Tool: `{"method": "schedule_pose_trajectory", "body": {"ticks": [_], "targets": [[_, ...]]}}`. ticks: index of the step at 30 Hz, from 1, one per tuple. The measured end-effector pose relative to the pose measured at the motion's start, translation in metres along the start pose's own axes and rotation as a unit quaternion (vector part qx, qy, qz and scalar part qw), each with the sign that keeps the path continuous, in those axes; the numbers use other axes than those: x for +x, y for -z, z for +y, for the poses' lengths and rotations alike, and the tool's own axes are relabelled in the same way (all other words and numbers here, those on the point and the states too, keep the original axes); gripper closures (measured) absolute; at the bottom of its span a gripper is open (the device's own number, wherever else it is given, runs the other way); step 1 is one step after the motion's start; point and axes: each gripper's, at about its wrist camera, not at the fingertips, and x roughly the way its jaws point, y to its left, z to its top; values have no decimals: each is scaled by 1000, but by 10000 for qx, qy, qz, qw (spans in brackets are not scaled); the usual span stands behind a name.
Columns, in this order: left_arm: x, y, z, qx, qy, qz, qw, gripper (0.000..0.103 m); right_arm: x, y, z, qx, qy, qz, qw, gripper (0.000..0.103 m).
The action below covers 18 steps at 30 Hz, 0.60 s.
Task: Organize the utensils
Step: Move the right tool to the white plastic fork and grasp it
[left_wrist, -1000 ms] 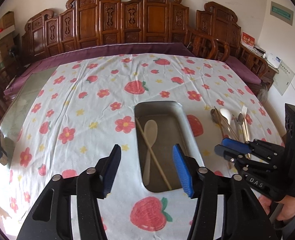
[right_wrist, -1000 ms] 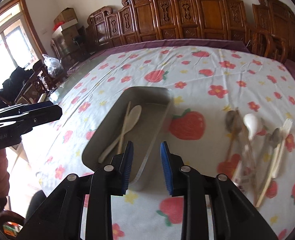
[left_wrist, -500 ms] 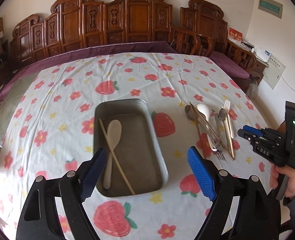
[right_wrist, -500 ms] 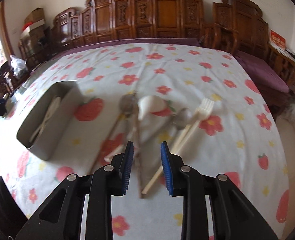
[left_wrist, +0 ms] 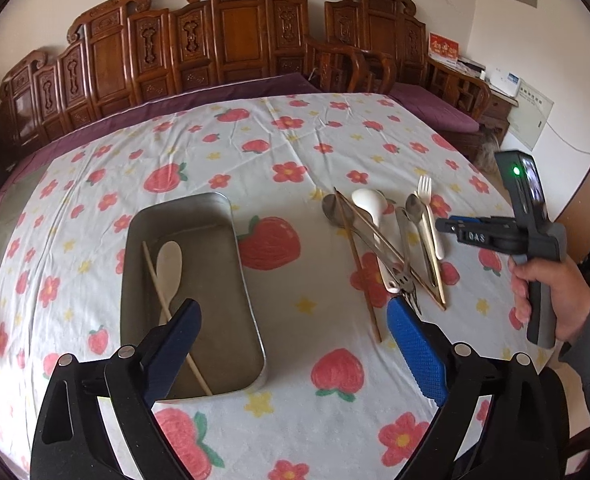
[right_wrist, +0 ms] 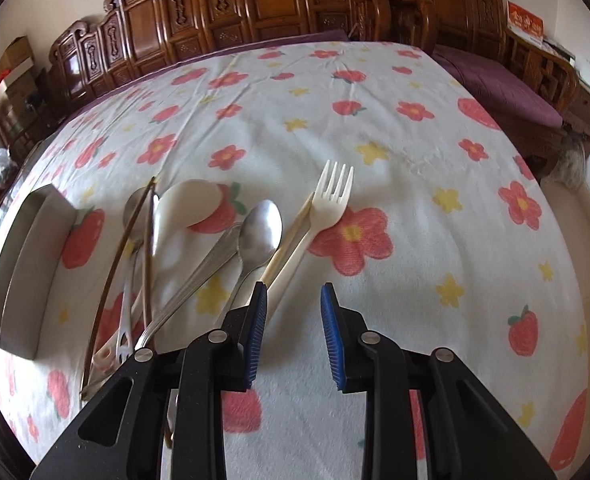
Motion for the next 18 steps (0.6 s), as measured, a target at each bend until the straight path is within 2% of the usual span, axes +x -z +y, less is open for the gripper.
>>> {"method": "schedule_pose_trajectory", "body": {"ticks": [5,8,11,13,18], "targets": [[6,1,-10,55,24,66,10000,13,12,-11,-5,227,-105,108,9996,73],[10,0,-16,86,54,87,9999,13,16,-16,-6,271,-28,151,9995,74],[14,0,-23,125,59,89,9999,13,17,-19,-4,163,146,217,9995,80],[17,-1,-27,154,51,117,9998,13,16,-18,-3,63,433,298,9986,84],[25,-1,-35,219,54,180,9996,13,13,-14,-13,116,306,323,9989,90]]}}
